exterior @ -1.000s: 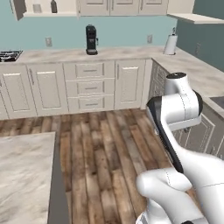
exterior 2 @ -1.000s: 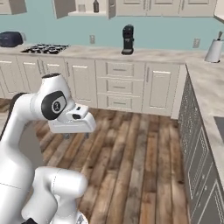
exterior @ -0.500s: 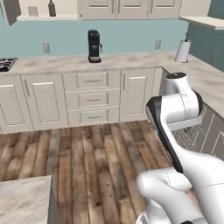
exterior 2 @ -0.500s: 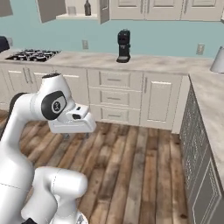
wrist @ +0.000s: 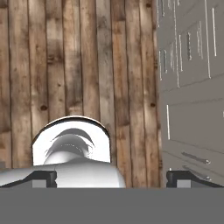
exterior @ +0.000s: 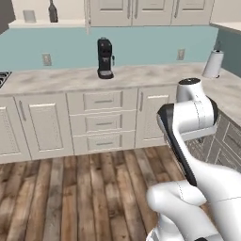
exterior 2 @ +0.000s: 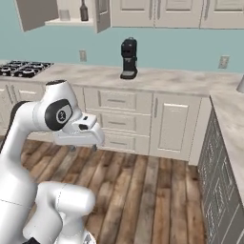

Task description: There is a bowl on the dining counter. Grab a lemon wedge from the fridge and place it in the bowl. Then get the liquor bottle and glass cup from the cabinet and place them next to the bowl.

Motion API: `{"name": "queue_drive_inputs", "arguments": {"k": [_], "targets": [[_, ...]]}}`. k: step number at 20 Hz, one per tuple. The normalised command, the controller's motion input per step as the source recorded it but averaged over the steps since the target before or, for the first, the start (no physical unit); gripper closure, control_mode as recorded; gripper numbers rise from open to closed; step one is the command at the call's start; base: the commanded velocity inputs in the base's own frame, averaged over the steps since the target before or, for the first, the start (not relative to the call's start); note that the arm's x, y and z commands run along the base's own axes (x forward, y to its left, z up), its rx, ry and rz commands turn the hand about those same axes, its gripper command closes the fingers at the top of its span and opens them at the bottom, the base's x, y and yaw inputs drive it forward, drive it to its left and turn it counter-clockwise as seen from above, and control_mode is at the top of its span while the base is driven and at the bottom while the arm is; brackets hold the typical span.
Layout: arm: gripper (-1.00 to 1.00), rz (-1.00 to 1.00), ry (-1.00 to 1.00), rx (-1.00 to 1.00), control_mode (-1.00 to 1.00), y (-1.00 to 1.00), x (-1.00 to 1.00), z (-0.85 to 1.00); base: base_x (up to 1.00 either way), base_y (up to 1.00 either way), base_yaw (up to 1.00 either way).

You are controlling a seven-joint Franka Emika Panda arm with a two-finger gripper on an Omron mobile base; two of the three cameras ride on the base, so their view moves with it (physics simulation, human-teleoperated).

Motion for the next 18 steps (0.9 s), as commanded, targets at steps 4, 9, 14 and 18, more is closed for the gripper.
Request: {"name": "queue_drive_inputs", "arguments": {"k": [4, 9, 14, 18], "targets": [[-1.00, 0.00, 0.00, 0.00, 1.00, 0.00, 0.00, 0.00, 1.00, 0.00, 0.00], [-1.00, 0.00, 0.00, 0.00, 1.00, 0.00, 0.00, 0.00, 1.00, 0.06, 0.00], [-1.00, 0.00, 0.00, 0.00, 1.00, 0.00, 0.00, 0.00, 0.97, 0.36, 0.00], [-1.00, 0.00, 0.00, 0.00, 1.00, 0.00, 0.00, 0.00, 0.77, 0.69, 0.00]]}}
